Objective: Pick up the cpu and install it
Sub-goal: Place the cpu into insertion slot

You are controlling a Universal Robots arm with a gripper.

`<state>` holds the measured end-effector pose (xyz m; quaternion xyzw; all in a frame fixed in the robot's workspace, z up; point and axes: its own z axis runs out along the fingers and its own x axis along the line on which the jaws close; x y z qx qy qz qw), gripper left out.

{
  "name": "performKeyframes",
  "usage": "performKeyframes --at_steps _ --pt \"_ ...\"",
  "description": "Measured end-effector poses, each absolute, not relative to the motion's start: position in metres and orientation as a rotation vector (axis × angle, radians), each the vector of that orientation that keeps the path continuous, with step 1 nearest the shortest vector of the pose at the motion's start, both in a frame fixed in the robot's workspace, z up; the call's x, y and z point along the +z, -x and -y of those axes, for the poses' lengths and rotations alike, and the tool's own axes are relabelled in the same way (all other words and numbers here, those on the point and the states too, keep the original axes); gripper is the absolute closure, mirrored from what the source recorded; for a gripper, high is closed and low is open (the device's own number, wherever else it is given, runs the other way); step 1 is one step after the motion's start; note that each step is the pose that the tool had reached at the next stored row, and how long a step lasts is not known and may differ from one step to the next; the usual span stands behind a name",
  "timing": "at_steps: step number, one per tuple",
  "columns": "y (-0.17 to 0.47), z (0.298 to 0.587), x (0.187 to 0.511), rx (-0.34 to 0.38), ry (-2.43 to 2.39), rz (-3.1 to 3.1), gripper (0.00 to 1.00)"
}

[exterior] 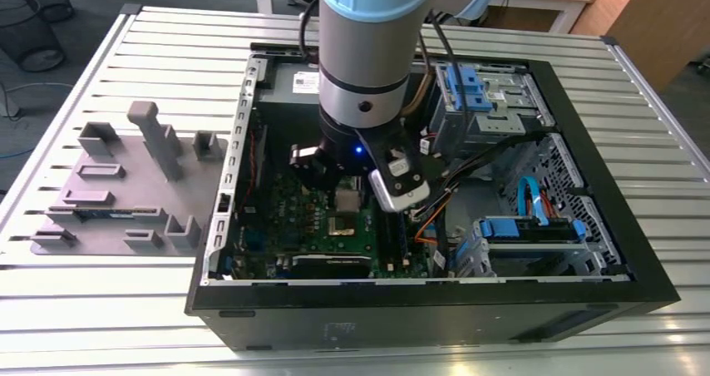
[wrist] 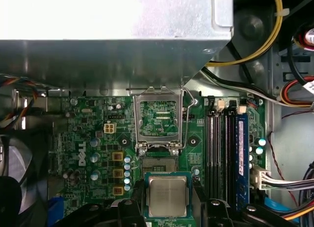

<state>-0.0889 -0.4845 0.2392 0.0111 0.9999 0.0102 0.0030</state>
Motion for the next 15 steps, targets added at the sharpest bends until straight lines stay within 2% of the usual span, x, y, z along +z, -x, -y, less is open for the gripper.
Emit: performKeyframes --at_steps 15 --pt "0.09 0.484 0.227 0.015 -0.035 -3.134 0.53"
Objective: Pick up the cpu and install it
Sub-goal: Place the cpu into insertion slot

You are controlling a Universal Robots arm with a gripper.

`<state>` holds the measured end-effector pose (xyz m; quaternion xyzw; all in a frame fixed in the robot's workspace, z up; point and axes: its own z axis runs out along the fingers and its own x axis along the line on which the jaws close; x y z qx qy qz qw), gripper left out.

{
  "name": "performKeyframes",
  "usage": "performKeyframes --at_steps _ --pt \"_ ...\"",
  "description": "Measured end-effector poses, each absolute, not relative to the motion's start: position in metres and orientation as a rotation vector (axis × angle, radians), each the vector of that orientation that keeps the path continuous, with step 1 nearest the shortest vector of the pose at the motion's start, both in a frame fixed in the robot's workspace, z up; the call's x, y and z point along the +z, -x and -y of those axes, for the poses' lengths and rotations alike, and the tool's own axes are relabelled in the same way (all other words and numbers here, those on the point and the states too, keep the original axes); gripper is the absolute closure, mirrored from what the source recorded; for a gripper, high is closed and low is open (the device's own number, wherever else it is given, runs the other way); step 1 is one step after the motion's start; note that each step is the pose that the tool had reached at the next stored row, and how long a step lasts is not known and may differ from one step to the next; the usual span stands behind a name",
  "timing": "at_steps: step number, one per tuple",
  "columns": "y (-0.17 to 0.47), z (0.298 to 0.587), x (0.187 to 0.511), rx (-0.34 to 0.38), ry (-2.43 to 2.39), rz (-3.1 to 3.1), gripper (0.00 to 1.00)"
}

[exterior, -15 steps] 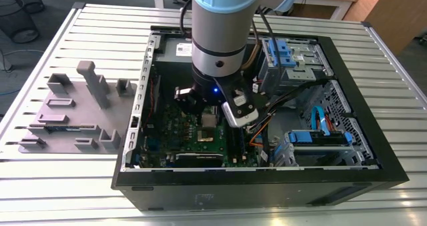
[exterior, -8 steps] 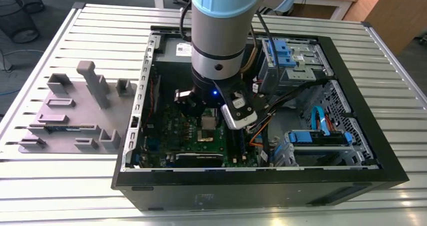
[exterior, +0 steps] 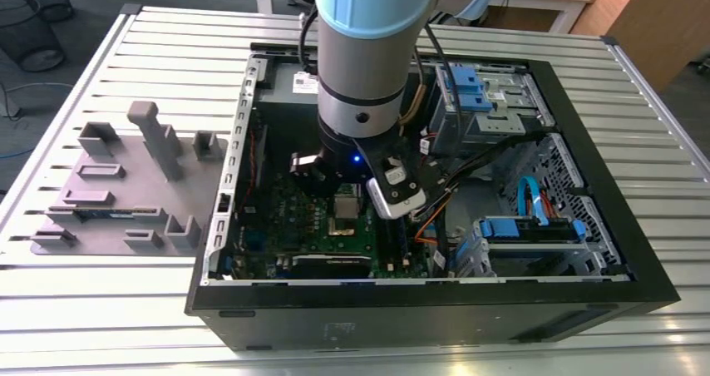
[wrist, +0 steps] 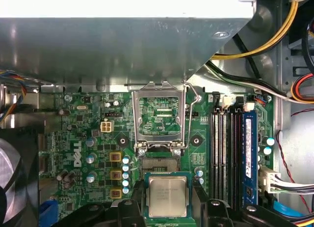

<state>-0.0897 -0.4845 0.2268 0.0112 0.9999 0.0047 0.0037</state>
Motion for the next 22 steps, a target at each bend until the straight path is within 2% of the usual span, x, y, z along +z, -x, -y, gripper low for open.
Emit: performKeyframes --at_steps 22 --pt "0.09 0.488 0.214 0.015 -0.035 -3.134 0.53"
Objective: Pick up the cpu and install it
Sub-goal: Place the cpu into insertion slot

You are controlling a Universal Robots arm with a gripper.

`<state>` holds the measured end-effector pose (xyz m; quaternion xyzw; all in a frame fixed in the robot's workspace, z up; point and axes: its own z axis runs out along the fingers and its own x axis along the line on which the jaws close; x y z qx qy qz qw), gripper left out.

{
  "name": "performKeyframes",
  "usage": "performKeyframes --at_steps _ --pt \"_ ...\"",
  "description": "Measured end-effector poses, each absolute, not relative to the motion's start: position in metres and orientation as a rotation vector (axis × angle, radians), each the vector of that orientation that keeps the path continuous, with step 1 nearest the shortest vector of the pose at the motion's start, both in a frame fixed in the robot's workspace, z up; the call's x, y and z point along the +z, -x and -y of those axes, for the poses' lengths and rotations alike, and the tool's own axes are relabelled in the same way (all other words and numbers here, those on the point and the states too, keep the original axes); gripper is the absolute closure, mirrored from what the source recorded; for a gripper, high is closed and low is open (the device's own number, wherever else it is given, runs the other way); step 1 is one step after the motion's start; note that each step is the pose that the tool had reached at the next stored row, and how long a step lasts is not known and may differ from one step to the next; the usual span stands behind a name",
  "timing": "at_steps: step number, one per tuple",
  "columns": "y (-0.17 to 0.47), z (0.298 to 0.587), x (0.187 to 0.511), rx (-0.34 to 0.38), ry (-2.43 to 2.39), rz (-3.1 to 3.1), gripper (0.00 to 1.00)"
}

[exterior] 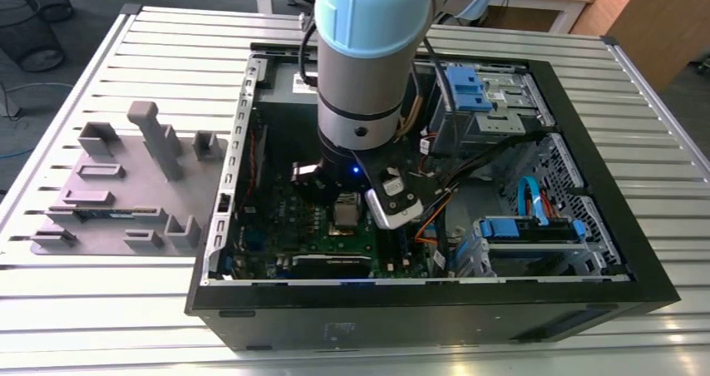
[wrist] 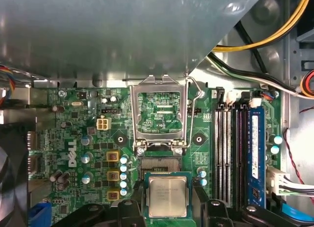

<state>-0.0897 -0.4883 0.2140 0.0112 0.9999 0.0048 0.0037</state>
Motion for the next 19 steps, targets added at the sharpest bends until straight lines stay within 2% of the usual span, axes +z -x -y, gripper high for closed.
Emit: performKeyframes --at_steps 19 --pt "0.095 0.489 0.195 0.033 -0.035 -3.134 0.53"
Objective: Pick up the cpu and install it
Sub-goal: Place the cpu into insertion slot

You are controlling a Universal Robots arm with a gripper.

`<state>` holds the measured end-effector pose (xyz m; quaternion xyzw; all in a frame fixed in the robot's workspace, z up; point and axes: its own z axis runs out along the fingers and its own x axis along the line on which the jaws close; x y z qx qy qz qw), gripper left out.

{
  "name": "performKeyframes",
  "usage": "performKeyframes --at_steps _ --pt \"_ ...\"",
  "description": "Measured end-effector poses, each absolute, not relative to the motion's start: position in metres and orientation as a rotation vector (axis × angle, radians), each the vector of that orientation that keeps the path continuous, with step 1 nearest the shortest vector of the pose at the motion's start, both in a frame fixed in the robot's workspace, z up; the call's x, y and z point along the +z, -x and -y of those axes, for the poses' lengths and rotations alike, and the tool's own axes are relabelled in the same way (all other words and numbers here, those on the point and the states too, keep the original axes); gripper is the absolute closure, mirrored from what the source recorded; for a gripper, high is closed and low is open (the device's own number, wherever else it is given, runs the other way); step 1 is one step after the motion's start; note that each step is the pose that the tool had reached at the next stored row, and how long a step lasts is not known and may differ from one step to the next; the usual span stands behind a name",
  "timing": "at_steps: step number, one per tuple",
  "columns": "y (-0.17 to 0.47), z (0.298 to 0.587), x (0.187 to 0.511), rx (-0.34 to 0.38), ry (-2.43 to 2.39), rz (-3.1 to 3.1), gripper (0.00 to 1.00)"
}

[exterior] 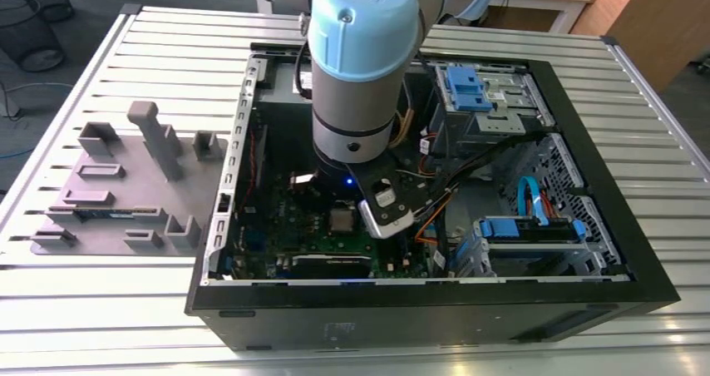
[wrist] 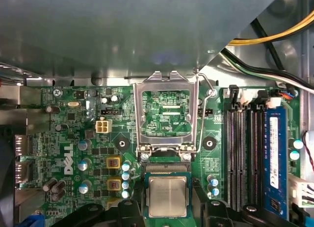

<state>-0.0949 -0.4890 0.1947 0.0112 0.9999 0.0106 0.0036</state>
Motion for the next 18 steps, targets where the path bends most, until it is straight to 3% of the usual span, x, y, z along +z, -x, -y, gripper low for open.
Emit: performKeyframes --at_steps 18 --pt "0.095 0.4888 0.1893 0.051 -0.034 -3.134 0.53"
